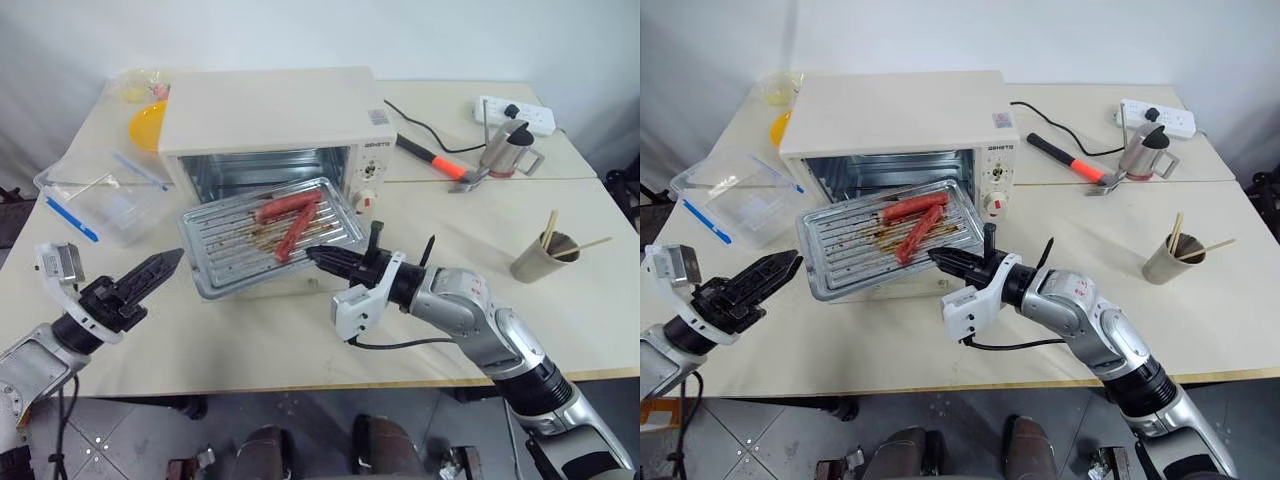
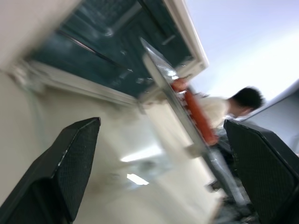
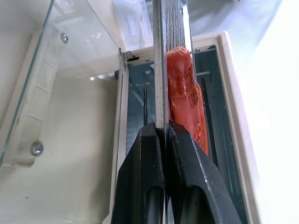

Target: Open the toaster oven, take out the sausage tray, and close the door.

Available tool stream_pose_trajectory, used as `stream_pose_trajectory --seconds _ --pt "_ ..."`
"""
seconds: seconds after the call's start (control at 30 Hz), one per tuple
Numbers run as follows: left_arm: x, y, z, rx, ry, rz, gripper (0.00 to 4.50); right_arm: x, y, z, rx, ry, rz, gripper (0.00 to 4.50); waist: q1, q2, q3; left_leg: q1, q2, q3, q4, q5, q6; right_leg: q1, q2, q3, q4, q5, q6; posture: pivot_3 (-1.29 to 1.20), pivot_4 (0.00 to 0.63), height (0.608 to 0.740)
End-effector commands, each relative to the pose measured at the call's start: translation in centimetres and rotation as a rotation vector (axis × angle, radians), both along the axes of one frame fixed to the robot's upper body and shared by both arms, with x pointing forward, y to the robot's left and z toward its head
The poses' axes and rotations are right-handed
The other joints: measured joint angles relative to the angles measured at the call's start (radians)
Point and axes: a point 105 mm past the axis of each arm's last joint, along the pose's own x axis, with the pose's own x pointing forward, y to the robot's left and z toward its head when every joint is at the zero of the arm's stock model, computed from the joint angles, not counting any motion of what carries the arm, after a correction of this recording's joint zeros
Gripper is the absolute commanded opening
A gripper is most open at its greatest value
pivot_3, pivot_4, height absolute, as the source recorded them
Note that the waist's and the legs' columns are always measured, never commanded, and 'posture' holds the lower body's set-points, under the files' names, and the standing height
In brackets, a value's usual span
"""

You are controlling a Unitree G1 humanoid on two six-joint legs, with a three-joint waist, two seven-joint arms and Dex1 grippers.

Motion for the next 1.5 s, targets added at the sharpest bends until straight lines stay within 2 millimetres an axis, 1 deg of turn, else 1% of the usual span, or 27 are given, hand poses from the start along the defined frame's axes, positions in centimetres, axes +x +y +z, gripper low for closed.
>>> stream_pose_trajectory --seconds 0.03,0.1,0.17,0.3,0.47,0.63,0.83,0.93,1.1,1.2,1.37,1.4,1.5 --pt "-0.9 -0.7 1.3 -0.11 -0.009 -0.022 4.5 -0.4 -0.1 1.9 0.042 -0.061 0.033 0.02 -0.003 0.0 0.0 0.0 0.0 0.0 0.0 0.0 0.0 0.0 0.0 0.0 0.0 0.0 0.0 0.0 0.15 0.74" --pt "-0.8 -0.7 1.6 -0.227 -0.014 -0.02 4.5 -0.4 0.0 2.0 0.041 -0.064 0.044 0.02 -0.002 0.0 0.0 0.0 0.0 0.0 0.0 0.0 0.0 0.0 0.0 0.0 0.0 0.0 0.0 0.0 0.15 0.74" --pt "-0.5 -0.8 1.5 -0.297 -0.013 -0.023 4.5 -0.6 0.1 2.1 0.039 -0.064 0.059 0.02 0.0 0.0 0.0 0.0 0.0 0.001 0.0 0.0 0.0 0.0 0.0 0.0 0.0 0.0 -0.001 0.0 0.15 0.74" --pt "0.3 -2.5 0.5 -0.355 0.029 -0.096 4.5 -0.9 0.1 1.9 0.033 -0.044 0.081 0.02 0.004 0.0 0.0 0.0 -0.004 0.0 0.001 0.0 0.0 0.001 0.0 0.001 -0.001 0.0 -0.001 0.0 0.15 0.74" --pt "0.5 -3.5 -0.5 -0.329 0.096 -0.152 4.5 -1.1 -0.1 1.9 0.02 -0.046 0.088 0.02 0.001 0.0 0.0 0.0 -0.005 0.001 0.0 0.0 0.0 0.001 0.001 0.002 -0.001 0.0 -0.001 0.0 0.15 0.74" --pt "0.7 -3.3 -0.2 -0.32 0.094 -0.172 4.5 -1.3 -0.2 1.8 0.011 -0.049 0.098 0.02 0.001 0.0 0.0 0.001 -0.005 0.001 0.0 0.0 0.0 0.001 0.002 0.002 -0.001 -0.001 -0.001 0.0 0.15 0.74" --pt "0.6 -3.1 -0.4 -0.294 0.119 -0.198 4.5 -1.4 -0.3 1.8 0.007 -0.048 0.103 0.02 0.002 -0.001 0.0 0.001 -0.005 0.001 0.0 0.0 0.0 0.001 0.002 0.003 -0.002 -0.001 -0.001 0.0 0.15 0.74" --pt "0.4 -3.3 -0.8 -0.266 0.149 -0.23 3.93 -1.5 -0.3 1.8 0.005 -0.051 0.11 0.0 0.002 0.0 0.0 0.001 -0.005 0.001 0.0 0.0 0.0 0.001 0.002 0.003 -0.002 -0.001 -0.001 0.0 0.15 0.74" --pt "0.1 -4.0 -1.9 -0.184 0.231 -0.27 2.45 -1.4 -0.3 2.0 0.008 -0.061 0.117 0.0 0.001 0.0 0.0 0.001 -0.004 0.001 0.0 0.0 0.0 0.001 0.002 0.003 -0.002 -0.001 -0.001 0.0 0.15 0.74" --pt "0.2 -3.7 -1.5 -0.214 0.201 -0.251 1.53 -1.3 -0.3 2.2 0.018 -0.059 0.11 0.0 0.001 0.0 0.0 0.001 -0.003 0.001 0.0 0.0 0.0 0.001 0.002 0.004 -0.002 -0.001 -0.001 0.0 0.15 0.74" --pt "-0.3 -4.2 -2.2 -0.198 0.235 -0.26 0.1 -1.4 0.0 2.2 0.015 -0.045 0.125 0.0 0.001 0.0 0.0 0.001 -0.003 0.002 0.0 0.0 0.0 0.001 0.002 0.004 -0.002 -0.001 -0.001 0.0 0.15 0.74" --pt "-0.3 -4.3 -2.2 -0.198 0.234 -0.259 0.03 -1.5 0.0 2.2 0.017 -0.043 0.126 0.0 0.001 0.0 0.0 0.001 -0.003 0.002 0.0 0.0 0.0 0.001 0.002 0.004 -0.002 -0.001 -0.001 0.0 0.15 0.74" --pt "-0.5 -4.3 -2.5 -0.199 0.241 -0.24 0.03 -1.6 0.2 2.4 0.025 -0.03 0.134 0.0 0.001 0.0 0.0 0.001 -0.003 0.001 0.0 0.0 0.0 0.0 0.002 0.004 -0.001 -0.001 -0.001 0.0 0.15 0.74"
